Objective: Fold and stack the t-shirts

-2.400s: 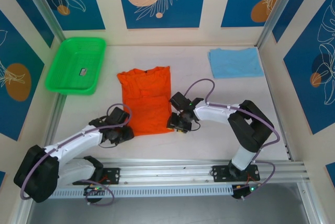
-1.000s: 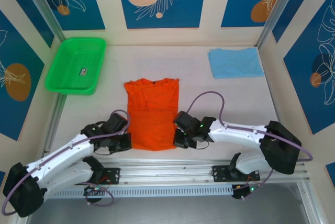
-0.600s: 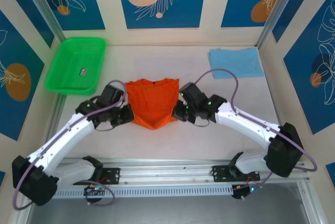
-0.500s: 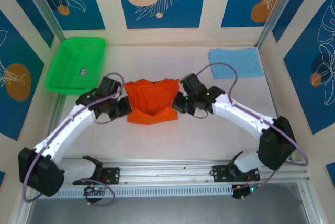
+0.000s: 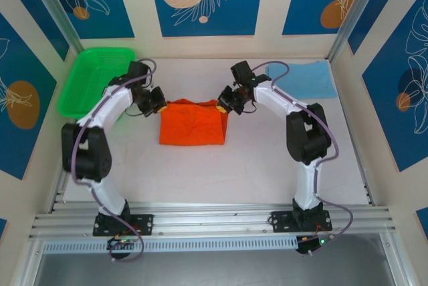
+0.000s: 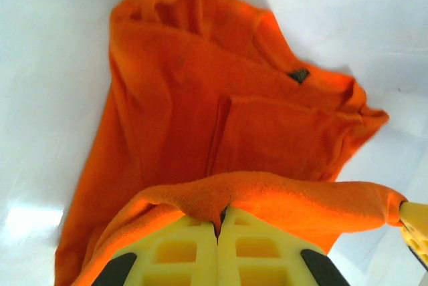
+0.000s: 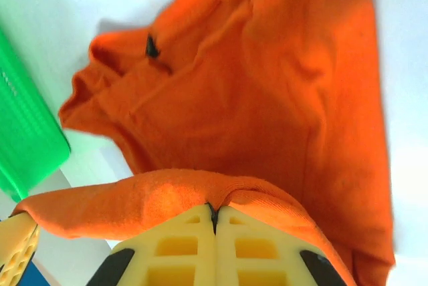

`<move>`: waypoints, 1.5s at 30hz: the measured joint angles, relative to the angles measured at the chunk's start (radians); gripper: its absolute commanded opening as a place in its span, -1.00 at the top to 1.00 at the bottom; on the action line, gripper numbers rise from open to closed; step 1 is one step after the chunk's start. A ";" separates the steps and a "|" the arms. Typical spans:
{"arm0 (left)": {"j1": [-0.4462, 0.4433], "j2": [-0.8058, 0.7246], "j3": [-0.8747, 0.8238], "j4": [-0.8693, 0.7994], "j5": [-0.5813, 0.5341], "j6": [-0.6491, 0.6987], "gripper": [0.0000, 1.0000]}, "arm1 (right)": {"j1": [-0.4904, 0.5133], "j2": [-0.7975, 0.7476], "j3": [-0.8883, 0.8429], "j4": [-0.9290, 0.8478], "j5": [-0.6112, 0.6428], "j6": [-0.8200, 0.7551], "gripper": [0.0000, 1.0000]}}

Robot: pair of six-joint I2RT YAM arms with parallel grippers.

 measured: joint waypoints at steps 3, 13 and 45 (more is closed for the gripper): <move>0.009 0.182 0.199 -0.029 0.006 0.005 0.16 | -0.031 0.111 0.125 -0.040 -0.026 0.014 0.79; 0.013 0.315 0.433 -0.136 -0.097 0.013 -0.49 | -0.091 0.251 0.369 -0.149 -0.040 0.032 0.10; -0.194 -0.154 -0.546 0.354 -0.291 0.049 -0.54 | 0.104 -0.153 -0.521 0.321 -0.059 0.004 0.01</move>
